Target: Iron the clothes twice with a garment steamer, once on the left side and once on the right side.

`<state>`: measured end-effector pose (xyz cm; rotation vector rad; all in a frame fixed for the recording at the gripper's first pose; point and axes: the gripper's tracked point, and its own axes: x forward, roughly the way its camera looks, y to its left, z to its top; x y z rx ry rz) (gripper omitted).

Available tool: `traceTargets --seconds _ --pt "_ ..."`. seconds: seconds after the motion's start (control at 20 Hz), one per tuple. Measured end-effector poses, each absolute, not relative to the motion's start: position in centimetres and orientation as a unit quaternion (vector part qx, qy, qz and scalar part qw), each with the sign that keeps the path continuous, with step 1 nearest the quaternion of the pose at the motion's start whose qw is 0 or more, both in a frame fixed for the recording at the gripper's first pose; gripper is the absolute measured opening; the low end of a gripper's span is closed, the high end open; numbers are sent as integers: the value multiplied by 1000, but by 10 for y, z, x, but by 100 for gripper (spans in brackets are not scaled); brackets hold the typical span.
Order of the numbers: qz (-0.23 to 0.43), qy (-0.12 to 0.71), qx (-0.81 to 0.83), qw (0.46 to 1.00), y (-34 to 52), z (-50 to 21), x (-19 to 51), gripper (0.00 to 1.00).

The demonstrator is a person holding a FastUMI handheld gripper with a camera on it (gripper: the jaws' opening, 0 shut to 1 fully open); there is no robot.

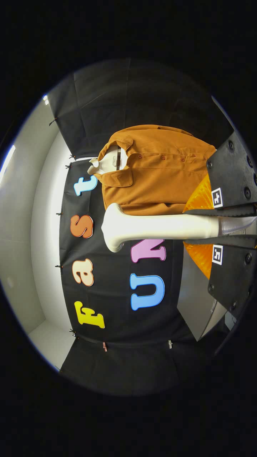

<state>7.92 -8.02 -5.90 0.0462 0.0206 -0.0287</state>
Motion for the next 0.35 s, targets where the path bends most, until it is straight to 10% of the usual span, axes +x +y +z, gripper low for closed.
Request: traceTargets --seconds 0.35 --pt "-17 11 31 999 -79 -62 82 23"
